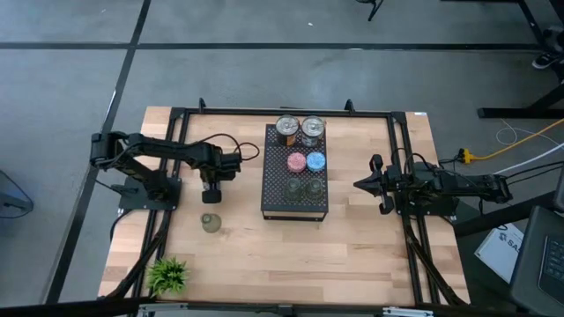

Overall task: Pick & Place candle stick holders
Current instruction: Put the patterned black scented candle on the shelf aligned with the other patterned pink scented candle

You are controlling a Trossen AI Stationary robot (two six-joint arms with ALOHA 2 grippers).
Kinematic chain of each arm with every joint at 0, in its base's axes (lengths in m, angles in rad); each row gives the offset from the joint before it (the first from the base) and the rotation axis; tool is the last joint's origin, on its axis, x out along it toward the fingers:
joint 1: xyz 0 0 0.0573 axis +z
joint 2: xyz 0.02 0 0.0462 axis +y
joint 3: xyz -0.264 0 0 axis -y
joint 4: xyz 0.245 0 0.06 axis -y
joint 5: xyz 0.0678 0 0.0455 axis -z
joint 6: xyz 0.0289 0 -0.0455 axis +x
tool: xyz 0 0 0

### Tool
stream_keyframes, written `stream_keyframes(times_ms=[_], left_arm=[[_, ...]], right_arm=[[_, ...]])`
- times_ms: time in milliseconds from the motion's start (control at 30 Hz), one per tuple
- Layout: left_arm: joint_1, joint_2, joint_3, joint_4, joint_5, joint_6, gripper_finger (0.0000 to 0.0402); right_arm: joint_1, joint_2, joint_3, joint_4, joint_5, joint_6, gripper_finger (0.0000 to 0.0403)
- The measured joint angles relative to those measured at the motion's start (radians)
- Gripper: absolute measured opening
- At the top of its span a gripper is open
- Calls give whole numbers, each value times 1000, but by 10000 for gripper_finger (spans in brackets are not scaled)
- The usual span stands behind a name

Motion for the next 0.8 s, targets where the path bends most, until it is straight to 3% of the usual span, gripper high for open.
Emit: stream_keyframes(times_ms=[800], left_arm=[[23,38,0,-4,-1,33,400]], right_arm=[[0,0,0,0,0,0,5]])
